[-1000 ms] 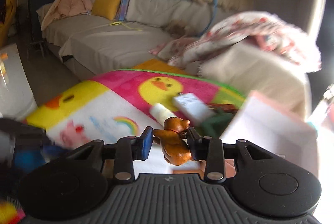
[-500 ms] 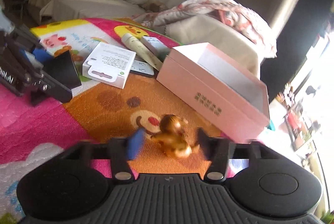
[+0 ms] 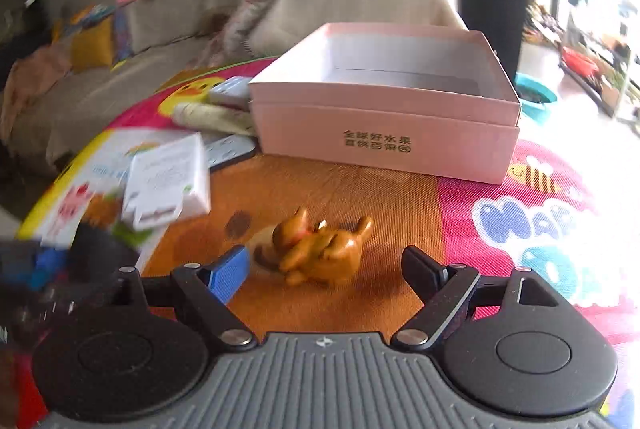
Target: Organize rigid objects
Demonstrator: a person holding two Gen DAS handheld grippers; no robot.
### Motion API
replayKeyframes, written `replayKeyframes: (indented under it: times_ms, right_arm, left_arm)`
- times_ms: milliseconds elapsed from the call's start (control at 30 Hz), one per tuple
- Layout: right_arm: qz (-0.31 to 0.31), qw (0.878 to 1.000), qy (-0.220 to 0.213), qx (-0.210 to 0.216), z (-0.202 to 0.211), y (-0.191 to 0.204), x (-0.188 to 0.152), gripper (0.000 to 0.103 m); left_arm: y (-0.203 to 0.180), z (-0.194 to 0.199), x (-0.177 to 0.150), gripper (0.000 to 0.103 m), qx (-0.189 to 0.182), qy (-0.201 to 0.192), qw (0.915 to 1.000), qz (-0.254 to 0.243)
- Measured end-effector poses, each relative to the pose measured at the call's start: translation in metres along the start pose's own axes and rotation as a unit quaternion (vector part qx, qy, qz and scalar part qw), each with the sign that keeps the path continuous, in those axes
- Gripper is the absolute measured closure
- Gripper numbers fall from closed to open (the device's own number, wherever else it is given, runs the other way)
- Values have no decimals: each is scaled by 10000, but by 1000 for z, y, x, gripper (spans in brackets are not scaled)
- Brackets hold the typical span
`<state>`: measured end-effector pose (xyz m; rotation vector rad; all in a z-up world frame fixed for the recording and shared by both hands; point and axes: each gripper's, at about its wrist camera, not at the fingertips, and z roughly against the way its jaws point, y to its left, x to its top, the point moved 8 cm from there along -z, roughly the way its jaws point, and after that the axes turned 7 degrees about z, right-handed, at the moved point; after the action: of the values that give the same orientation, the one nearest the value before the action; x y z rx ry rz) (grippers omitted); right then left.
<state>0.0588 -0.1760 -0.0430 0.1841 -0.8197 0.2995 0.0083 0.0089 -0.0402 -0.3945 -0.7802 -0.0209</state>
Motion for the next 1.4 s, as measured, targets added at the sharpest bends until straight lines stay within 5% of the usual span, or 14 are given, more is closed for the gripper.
replayKeyframes:
  times_ms: [67,133,333,433,567,700,900,1267,1400]
  right_arm:
    - [56,9999,15,-159,-7,1,3,26]
    - [296,9992,34,-280,-9,5,3,45]
    - [866,9962,25,-30,19,8,-4,45]
    - [935,9952,-295,-19,48,-2,14,46]
    - [1040,9850,-1289,-492,93,-23,78,46]
    - [942,9725,-1895,-971,106,-50,143,46]
    - [759,9763,-1605,-1240,51,-83,185,46]
    - [584,9900,-799,-1004,-39,-96,165,45]
    - [537,9907,-691,-1043,-58,-99,163,28]
  left_arm:
    - [-2,0,-2,47,191,-11,9995,-262]
    - [-7,2,-5,47,209,27,9984,-520]
    - [-35,11,-3,51,-367,110,9941,-1012]
    - [-66,18,43,51,-837,-157,9878,-1301]
    - [-102,25,143,51,-1124,-1063,9748,-1607]
    - [-124,-5,228,51,-1413,-1419,9709,-1314]
    - [-130,-101,270,51,-1095,-959,9828,-1135]
    - [-81,-187,260,51,-786,-160,9957,-457]
    - [-68,-190,256,52,-758,-295,9964,-239]
